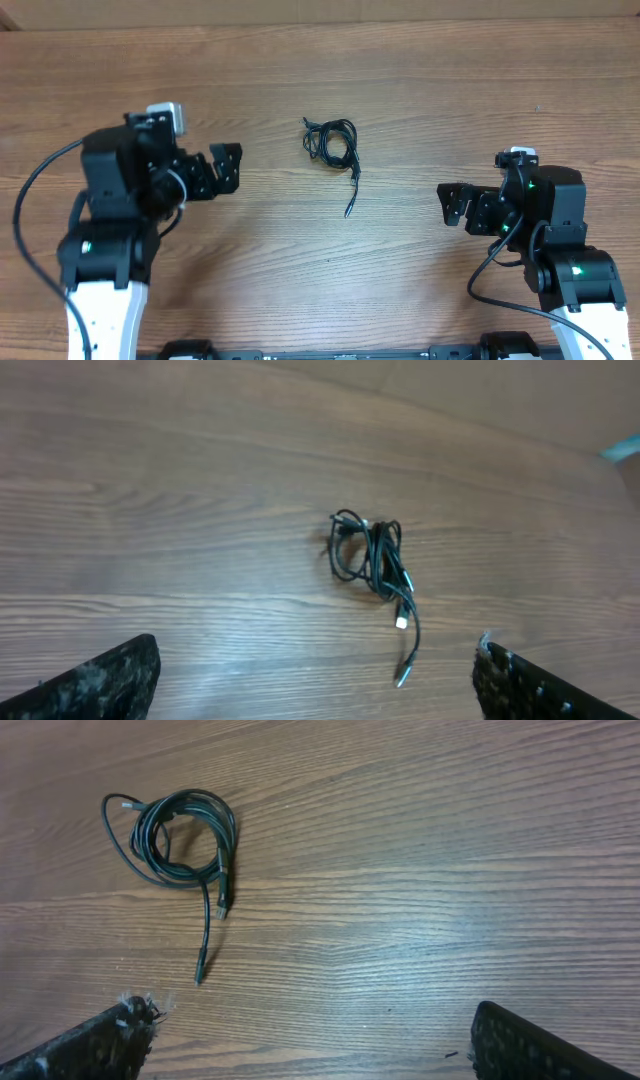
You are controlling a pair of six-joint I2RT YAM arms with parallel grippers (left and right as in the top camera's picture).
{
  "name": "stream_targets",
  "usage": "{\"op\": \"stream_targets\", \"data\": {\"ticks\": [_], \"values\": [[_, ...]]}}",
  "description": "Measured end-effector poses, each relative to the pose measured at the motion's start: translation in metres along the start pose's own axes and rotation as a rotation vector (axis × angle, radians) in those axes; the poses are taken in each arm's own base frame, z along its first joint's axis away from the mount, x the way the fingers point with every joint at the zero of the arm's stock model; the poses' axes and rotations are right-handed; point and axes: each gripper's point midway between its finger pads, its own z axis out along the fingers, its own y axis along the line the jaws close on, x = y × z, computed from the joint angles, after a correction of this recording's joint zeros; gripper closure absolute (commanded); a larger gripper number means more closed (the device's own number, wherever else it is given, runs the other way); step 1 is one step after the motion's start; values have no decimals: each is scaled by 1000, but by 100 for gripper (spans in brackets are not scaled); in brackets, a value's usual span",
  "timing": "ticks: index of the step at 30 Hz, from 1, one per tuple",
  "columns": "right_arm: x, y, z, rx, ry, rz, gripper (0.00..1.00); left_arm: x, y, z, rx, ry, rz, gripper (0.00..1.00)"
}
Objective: Untangle cables
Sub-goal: 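Move both grippers forward toward the black cable bundle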
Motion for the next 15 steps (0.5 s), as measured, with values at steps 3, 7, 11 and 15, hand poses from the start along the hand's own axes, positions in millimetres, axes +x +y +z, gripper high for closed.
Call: {"op": "stream_targets", "data": {"ticks": [3,7,11,15], "values": [[0,0,0,0,0,0,0,1,-6,18,17,50,-5,0],[0,0,0,0,0,0,0,-10,-24,37,41,89,30,0],[0,0,0,0,0,0,0,-21,-46,58,46,130,91,0],[0,0,0,0,0,0,0,-8,-66,85,42,207,177,1]]}}
